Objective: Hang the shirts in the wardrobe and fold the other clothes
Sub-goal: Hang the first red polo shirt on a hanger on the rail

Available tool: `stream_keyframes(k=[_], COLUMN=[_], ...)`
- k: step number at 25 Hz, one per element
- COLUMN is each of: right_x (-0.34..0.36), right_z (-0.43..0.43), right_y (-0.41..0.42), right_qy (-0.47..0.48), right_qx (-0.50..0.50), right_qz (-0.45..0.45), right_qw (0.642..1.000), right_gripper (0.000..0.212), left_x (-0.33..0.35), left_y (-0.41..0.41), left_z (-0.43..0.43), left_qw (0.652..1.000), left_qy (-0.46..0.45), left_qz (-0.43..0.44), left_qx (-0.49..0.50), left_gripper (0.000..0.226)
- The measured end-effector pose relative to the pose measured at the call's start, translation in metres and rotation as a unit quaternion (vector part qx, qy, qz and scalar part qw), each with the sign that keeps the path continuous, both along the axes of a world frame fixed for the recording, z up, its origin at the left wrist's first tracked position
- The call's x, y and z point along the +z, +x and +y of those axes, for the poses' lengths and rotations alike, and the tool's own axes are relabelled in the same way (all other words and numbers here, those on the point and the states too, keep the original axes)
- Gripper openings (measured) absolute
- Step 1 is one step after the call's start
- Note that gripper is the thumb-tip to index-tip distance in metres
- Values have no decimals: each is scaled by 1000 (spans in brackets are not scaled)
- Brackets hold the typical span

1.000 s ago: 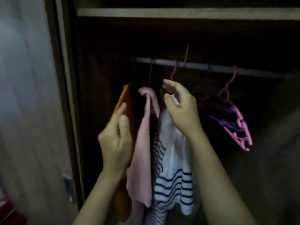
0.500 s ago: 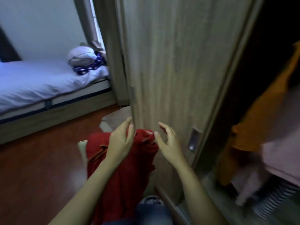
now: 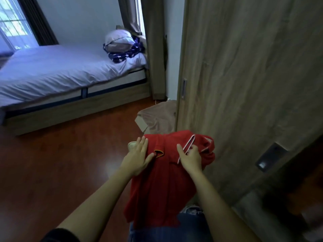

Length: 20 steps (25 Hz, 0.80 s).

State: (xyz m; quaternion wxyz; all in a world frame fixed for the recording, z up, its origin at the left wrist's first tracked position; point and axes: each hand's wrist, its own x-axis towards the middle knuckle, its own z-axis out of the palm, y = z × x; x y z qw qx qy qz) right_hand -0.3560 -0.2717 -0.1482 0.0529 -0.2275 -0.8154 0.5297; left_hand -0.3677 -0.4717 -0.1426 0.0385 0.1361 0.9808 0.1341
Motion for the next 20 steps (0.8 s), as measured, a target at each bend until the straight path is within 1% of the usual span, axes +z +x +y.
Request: stream_keyframes(k=[1, 2, 3, 5, 6, 8, 9, 11, 13, 16, 20], right_x=[-1, -2, 0, 14, 25, 52, 65, 86, 99, 118, 142], right_z=[-4, -8, -10, -8, -4, 6, 11, 14, 19, 33, 46], right_y=[-6, -11, -15, -19, -20, -20, -20, -19, -23, -27, -28], right_qy=[-38, -66, -80, -82, -81, -75, -70, -63, -82, -105, -132], right_qx=[-17, -35, -50, -69, -80, -88, -76, -33, -37, -79, -46], right_qz=[-30, -47, -47, -4, 30, 85, 106, 142, 183, 225, 277], right_qw=[999, 996, 994, 994, 993, 990, 989, 987, 979, 965, 951], right_gripper=[61, 58, 53, 47, 46, 46, 47, 47, 43, 36, 20], left_x=[-5, -9, -11, -10, -11, -13, -14, -15, -13, -14, -16], left_y=[0, -1, -3, -6, -8, -7, -6, -3, -2, -3, -3], left_z=[0, 0, 1, 1, 0, -3, -4, -4, -4, -5, -2], left_qw=[1000, 1000, 1000, 1000, 1000, 1000, 1000, 1000, 999, 999, 999], left_qy=[-4, -2, -1, -6, -12, -18, -14, 20, 53, 40, 44], left_qz=[-5, -4, 2, 7, 6, 8, 10, 4, -2, 6, 14], left_qx=[0, 4, 8, 6, 1, -11, -16, -12, -12, -19, -9], left_gripper=[91, 83, 76, 71, 73, 87, 90, 83, 80, 81, 76])
